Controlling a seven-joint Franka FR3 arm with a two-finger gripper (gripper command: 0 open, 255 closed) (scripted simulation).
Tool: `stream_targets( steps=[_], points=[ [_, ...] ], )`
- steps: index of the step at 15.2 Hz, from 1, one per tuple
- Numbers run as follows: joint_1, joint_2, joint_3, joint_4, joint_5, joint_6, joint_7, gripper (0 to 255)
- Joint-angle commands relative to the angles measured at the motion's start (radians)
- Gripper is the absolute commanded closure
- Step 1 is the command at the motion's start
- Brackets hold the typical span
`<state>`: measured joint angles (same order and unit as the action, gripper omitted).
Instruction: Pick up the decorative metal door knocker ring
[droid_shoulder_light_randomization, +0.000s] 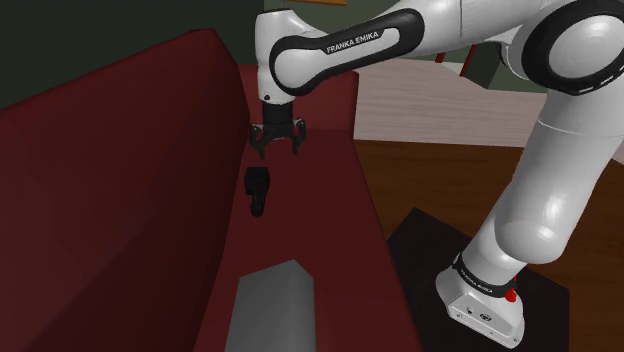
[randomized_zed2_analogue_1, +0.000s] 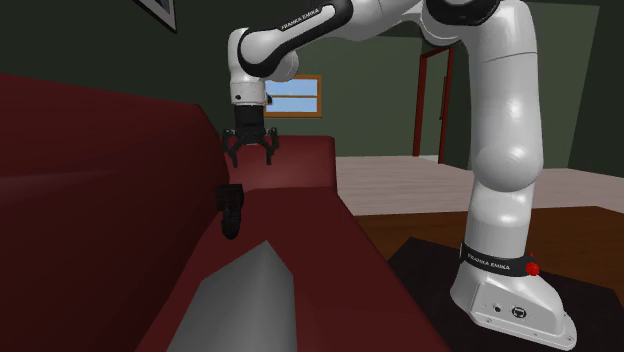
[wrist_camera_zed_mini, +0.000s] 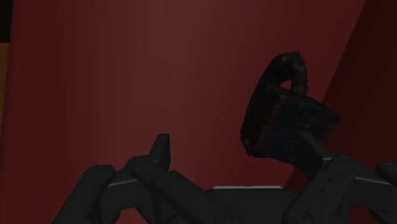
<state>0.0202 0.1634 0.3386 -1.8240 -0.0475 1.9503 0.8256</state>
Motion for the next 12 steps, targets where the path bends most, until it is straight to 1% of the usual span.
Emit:
stream_targets(
  steps=[1, 5, 6, 12],
  points=[
    [0.018, 0.089, -0.001, 0.078, -0.028, 0.001, 0.056, 0],
    [0.062, 0.265, -0.017, 0.257, -0.075, -0.021, 0.146, 0],
    [0.065, 0.274, -0.019, 0.267, -0.076, -0.022, 0.150, 0],
    [0.067, 0.299, -0.024, 0.223, -0.086, 0.046, 0.155, 0]
  ],
)
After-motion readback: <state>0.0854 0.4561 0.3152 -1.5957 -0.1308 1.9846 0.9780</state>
